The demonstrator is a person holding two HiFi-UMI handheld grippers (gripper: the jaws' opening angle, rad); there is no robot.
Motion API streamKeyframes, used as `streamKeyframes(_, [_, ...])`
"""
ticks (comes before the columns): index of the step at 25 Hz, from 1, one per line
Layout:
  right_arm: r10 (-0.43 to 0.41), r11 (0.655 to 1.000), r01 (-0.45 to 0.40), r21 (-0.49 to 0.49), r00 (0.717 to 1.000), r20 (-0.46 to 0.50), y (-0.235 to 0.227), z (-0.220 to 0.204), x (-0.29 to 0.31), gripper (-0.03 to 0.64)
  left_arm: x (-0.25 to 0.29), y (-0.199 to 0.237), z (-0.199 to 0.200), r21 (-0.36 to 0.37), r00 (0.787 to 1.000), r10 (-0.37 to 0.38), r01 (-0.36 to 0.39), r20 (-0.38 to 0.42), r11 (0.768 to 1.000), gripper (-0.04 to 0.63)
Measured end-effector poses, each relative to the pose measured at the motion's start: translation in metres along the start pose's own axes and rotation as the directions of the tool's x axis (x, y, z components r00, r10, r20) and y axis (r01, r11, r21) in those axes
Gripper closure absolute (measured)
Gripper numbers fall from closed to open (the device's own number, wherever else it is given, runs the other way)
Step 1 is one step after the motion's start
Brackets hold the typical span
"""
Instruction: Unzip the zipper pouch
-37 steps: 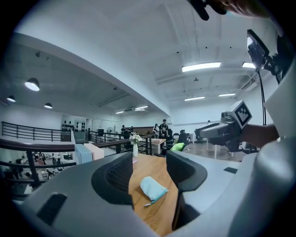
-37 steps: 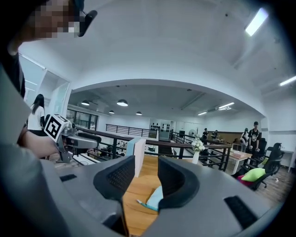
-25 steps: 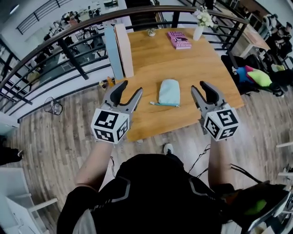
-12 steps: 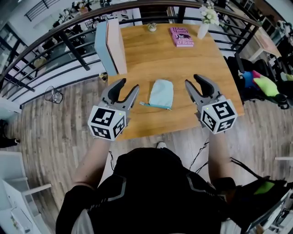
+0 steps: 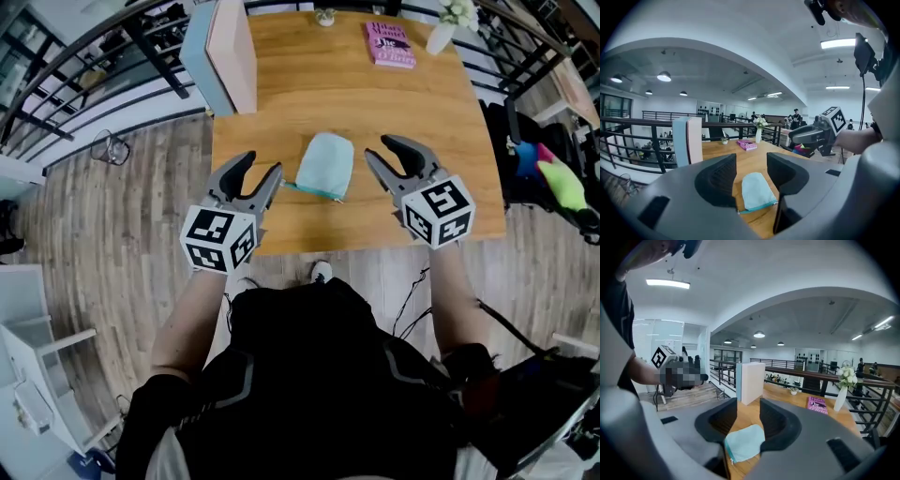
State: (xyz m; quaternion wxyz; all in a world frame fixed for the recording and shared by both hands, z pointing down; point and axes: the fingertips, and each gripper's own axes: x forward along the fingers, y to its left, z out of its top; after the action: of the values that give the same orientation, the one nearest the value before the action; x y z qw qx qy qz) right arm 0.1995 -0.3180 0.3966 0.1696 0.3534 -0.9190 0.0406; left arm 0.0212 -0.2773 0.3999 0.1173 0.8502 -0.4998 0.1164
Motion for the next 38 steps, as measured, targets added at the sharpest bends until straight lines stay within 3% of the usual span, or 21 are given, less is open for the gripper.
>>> streamKeyframes(9, [0.197, 0.98, -0.201, -0.004, 0.963, -0.181, 0.022, -0.094, 0.05, 0.456, 0.015, -0.008, -0.075, -0.088, 0.995, 0.001, -0.01, -0.1, 0.996, 0.383])
streamKeyframes(15, [0.288, 0.95, -0.311, -0.014, 0.895, -0.34, 0.033, -0.167, 0.076, 0.456, 0.03, -0.014, -0.124, -0.142, 0.984, -0.024, -0.001, -0.174, 0.99, 0.393])
streamKeyframes(23, [0.375, 0.906, -0.423, 0.012, 0.79, -0.484, 0.041, -0.245, 0.093, 0.469, 0.041, -0.03, -0.176, -0.169, 0.963, -0.043, -0.002, -0.266, 0.986, 0.411])
streamKeyframes(28, [0.412, 0.871, -0.491, -0.018, 0.75, -0.518, 0.05, -0.268, 0.098, 0.459, 0.045, -0.032, -0.2, -0.206, 0.952, -0.065, 0.002, -0.299, 0.978, 0.411])
streamKeyframes(38, [0.45, 0.837, -0.547, -0.022, 0.711, -0.541, 0.06, -0.283, 0.106, 0.472, 0.059, -0.044, -0.22, -0.233, 0.936, -0.135, 0.059, -0.326, 0.971, 0.411])
